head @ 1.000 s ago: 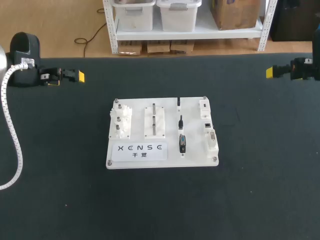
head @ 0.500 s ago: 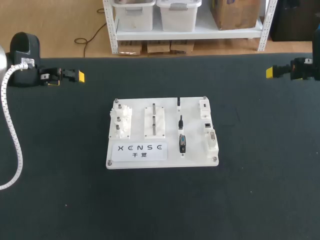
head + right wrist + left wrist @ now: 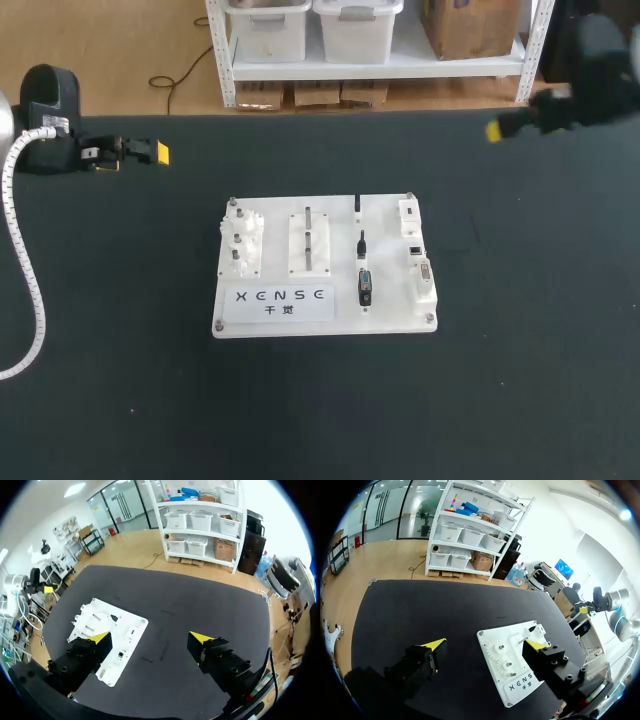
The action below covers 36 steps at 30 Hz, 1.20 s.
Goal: Insert the USB connector, Ethernet cable, and multi-pin plug into their matching sockets one by one.
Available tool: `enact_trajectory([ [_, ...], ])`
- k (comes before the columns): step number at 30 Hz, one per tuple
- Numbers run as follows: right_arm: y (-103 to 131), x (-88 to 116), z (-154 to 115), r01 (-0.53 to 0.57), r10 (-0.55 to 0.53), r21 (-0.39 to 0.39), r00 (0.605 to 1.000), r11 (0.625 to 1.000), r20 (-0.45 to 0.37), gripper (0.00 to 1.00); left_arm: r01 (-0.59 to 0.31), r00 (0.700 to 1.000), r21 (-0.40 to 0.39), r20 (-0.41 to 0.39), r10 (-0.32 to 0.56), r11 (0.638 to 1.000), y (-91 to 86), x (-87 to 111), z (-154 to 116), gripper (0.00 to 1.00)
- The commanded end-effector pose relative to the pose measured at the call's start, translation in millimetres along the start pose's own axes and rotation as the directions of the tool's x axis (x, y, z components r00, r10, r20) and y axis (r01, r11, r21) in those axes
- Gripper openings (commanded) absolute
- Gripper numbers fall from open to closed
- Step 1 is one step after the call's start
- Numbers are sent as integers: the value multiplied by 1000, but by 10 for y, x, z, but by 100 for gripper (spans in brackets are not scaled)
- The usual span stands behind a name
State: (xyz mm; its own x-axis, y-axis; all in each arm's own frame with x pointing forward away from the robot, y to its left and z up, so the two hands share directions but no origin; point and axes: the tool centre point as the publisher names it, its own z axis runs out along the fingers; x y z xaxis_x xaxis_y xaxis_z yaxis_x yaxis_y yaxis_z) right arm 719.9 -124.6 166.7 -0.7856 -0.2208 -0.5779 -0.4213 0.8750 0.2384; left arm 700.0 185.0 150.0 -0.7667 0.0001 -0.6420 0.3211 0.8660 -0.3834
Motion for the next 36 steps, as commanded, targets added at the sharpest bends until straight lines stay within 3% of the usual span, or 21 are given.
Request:
enact_trajectory([
  [1, 310, -308, 438, 29, -14, 147, 995, 989, -103, 100, 0, 1000, 0, 0, 0, 1000, -1, 0, 0, 100],
  [10, 723, -330, 1050, 71, -24, 188, 970, 980, -242, 100, 0, 1000, 0, 0, 0, 1000, -1, 0, 0, 100],
  [22, 1028, -95, 1671, -4, 81, 244, 949, 970, -305, 100, 0, 1000, 0, 0, 0, 1000, -1, 0, 0, 100],
  [36, 1208, 88, 2039, -44, 168, 297, 897, 954, -408, 100, 0, 1000, 0, 0, 0, 1000, -1, 0, 0, 100],
])
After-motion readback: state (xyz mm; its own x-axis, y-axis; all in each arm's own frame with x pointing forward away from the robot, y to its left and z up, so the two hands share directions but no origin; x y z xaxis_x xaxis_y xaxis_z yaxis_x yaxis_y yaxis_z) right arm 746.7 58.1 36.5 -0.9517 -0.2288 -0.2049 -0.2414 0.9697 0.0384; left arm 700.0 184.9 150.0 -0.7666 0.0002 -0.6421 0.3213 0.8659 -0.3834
